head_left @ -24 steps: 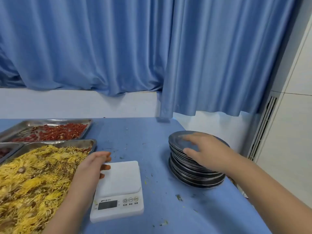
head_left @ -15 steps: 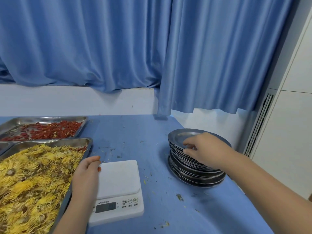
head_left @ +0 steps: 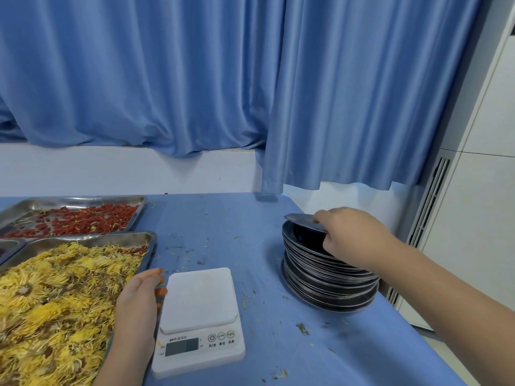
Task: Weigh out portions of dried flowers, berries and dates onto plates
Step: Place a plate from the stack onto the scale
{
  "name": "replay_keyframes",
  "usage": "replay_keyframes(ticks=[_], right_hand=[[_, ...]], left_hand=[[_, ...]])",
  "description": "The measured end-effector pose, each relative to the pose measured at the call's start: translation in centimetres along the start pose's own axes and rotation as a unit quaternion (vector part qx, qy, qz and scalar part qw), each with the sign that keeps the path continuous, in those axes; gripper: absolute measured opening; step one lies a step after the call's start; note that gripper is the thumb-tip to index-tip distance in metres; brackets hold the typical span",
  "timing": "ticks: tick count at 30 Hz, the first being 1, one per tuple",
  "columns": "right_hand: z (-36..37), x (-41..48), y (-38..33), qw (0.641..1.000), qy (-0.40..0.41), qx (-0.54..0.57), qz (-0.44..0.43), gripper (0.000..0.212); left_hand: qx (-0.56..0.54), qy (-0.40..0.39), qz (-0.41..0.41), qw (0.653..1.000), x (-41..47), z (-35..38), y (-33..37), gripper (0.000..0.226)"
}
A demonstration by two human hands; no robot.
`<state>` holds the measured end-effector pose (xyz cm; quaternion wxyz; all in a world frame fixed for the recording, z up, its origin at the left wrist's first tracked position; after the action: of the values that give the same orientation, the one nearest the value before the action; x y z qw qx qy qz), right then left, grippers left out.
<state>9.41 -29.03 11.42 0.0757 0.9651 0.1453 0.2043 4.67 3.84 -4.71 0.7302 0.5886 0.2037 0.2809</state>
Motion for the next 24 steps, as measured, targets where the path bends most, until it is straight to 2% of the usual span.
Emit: replay_keyframes(ticks=[2, 7, 10, 14, 20, 24], right_hand=[[0.3, -0.1, 0.1, 0.999, 0.028, -0.019, 0.000, 0.031], [-0.7, -0.9, -0.3, 0.986, 0.141, -0.085, -0.030, 0.004], [-2.3, -1.3, -1.4, 0.970, 0.226, -0.072, -0.057, 0.024], [-3.8, -1.9, -4.8, 0.946, 0.303, -0.005, -0.118, 0.024], [-1.1, -4.7, -12.1, 0.909, 0.328, 0.081, -0.243, 0.022], [2.7, -5.3, -15.0, 0.905, 0.305, 0.100, -0.281, 0.029]], left_hand=[[0.000, -0.004, 0.005, 1.000, 0.0, 0.0, 0.1, 0.015], [-0.003, -0.033, 0.009, 0.999, -0.3, 0.3, 0.2, 0.012], [-0.017, -0.035, 0.010, 0.999, -0.4, 0.2, 0.3, 0.012], [-0.049, -0.011, 0.007, 0.999, 0.0, 0.3, 0.8, 0.012], [-0.091, 0.020, 0.066, 0.993, -0.3, -0.6, 1.4, 0.020], [-0.180, 0.064, 0.039, 0.981, 0.0, -1.5, 1.8, 0.022]])
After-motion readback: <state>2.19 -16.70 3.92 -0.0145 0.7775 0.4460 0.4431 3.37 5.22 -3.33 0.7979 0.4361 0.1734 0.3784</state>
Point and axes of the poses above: each hand's wrist, its own x-axis towards the middle knuckle, its own z-axis out of the palm, y = z × x, the point moved 3 cm from there along x, towards the middle knuckle, and after that the axes turned 5 degrees about z, right-handed, at the moved point
